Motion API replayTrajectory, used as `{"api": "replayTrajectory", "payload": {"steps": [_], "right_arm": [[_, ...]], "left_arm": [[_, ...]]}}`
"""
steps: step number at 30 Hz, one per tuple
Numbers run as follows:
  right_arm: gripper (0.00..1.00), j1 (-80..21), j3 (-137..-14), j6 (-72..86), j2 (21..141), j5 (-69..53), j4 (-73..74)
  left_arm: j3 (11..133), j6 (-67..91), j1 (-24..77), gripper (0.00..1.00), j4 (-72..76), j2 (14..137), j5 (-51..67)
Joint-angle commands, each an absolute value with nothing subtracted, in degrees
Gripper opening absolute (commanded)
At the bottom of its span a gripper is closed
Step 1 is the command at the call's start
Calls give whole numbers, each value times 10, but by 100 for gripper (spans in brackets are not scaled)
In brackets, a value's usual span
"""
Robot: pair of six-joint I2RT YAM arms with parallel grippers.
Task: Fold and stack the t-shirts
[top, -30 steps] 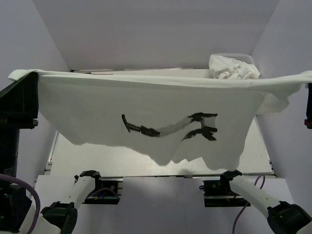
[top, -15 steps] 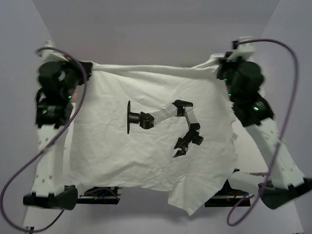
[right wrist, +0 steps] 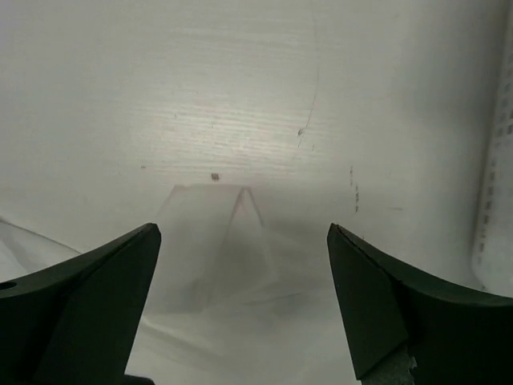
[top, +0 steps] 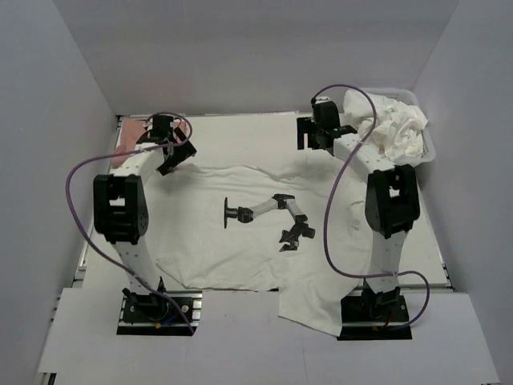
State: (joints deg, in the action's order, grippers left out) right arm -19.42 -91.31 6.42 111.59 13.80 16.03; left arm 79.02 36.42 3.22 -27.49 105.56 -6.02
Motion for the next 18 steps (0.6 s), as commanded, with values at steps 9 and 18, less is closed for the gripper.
{"api": "replayTrajectory", "payload": {"steps": [9,18], "right_arm": [[90,-193,-737,139,945,20,134],[90,-196,-684,129,984,-99,139]], "left_arm": [[739,352,39,100,-226,963,11],[558,362,39,100,-238,818,46]]}}
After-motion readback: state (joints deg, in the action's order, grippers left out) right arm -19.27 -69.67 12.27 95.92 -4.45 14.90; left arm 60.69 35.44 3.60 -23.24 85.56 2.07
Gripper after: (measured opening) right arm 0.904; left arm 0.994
